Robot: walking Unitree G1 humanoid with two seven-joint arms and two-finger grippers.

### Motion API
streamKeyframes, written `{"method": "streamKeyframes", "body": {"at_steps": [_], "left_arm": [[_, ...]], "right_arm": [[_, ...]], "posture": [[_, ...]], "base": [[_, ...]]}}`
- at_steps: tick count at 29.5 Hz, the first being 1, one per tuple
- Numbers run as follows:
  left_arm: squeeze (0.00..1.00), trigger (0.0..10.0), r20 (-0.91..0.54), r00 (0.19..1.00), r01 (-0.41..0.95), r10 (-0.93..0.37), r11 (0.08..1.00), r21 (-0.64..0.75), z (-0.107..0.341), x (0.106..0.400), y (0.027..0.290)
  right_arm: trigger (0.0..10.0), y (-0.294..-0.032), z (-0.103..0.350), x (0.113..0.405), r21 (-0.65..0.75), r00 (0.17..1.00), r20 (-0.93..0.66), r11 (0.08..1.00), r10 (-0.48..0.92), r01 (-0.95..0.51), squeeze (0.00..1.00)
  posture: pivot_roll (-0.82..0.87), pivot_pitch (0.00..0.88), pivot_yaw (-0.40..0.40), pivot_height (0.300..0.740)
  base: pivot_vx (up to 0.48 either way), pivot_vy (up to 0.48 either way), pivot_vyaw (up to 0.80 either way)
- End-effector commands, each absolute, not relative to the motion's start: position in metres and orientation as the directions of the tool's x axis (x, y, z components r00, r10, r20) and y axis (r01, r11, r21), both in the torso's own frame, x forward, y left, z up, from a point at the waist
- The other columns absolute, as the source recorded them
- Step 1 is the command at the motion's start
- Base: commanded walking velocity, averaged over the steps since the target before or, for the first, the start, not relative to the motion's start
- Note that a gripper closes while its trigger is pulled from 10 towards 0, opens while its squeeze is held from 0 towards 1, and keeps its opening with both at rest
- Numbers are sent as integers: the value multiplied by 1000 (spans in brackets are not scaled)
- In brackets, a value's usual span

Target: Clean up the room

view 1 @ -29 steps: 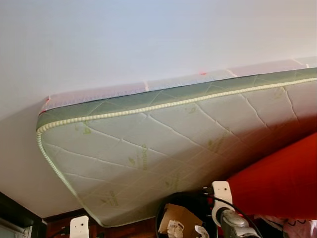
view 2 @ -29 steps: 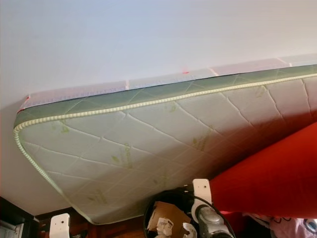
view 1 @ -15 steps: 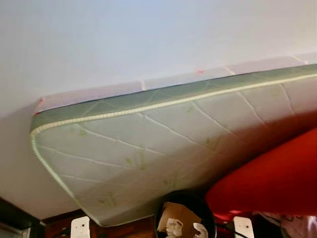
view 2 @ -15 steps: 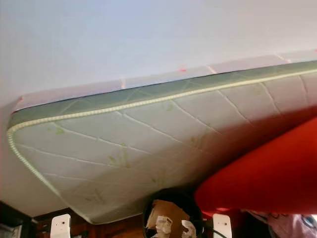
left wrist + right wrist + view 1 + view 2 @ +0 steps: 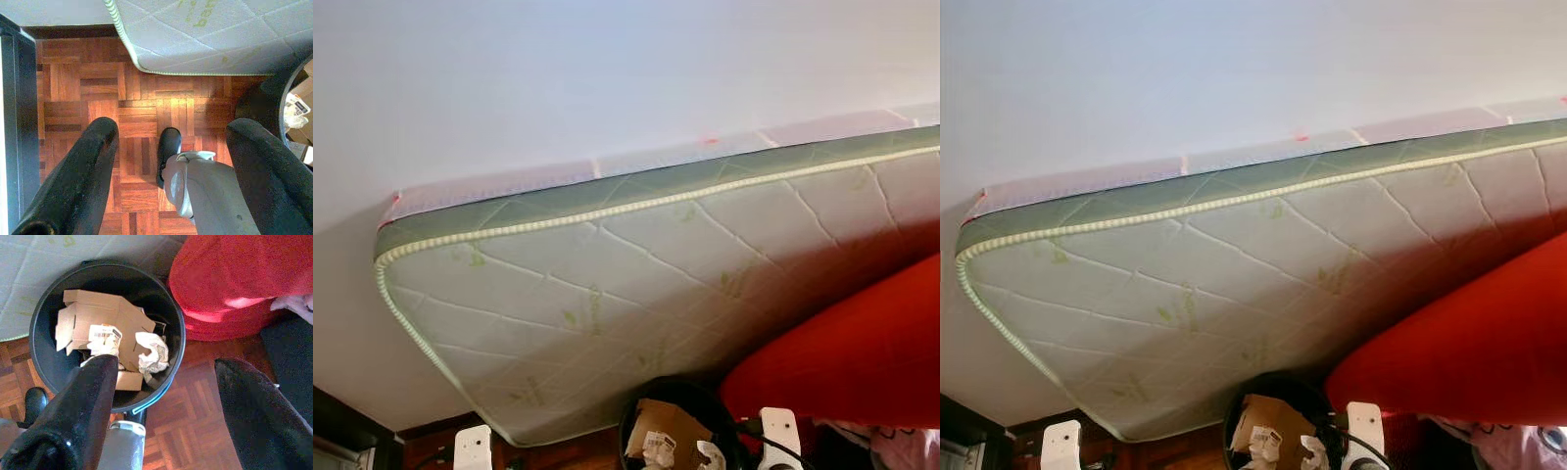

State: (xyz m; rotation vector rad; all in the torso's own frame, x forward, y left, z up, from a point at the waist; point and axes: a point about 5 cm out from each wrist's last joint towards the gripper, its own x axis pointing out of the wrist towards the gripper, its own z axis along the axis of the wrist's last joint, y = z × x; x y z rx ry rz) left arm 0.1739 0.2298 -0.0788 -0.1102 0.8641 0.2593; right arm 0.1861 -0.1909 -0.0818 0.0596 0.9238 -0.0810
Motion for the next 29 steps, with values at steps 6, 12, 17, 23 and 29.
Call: {"method": "streamKeyframes", "body": {"at_steps": [6,12,17,23,29], "left_arm": [[0,10000,-775,608,-260,174,966,13,-81,170,229],[0,10000,-778,606,-253,169,967,13,-82,169,229],[0,10000,-778,605,-252,169,968,13,-82,168,230],[0,10000,-778,605,-251,167,968,12,-82,167,229],[0,10000,-779,605,-250,165,968,11,-82,167,229]], "right_arm": [[10000,-193,-84,181,12,589,-807,995,-50,101,0],[10000,-192,-85,179,19,582,-812,995,-42,97,0],[10000,-191,-85,179,22,581,-813,996,-35,91,0],[10000,-192,-84,181,23,584,-811,996,-30,83,0],[10000,-193,-84,182,23,585,-810,996,-28,81,0]], "posture": [[90,0,-27,740],[82,0,-16,740],[86,0,-17,740],[88,0,-20,740],[89,0,-23,740]], "base": [[0,0,0],[-80,0,0],[-196,0,0],[0,0,0],[0,0,0]]}}
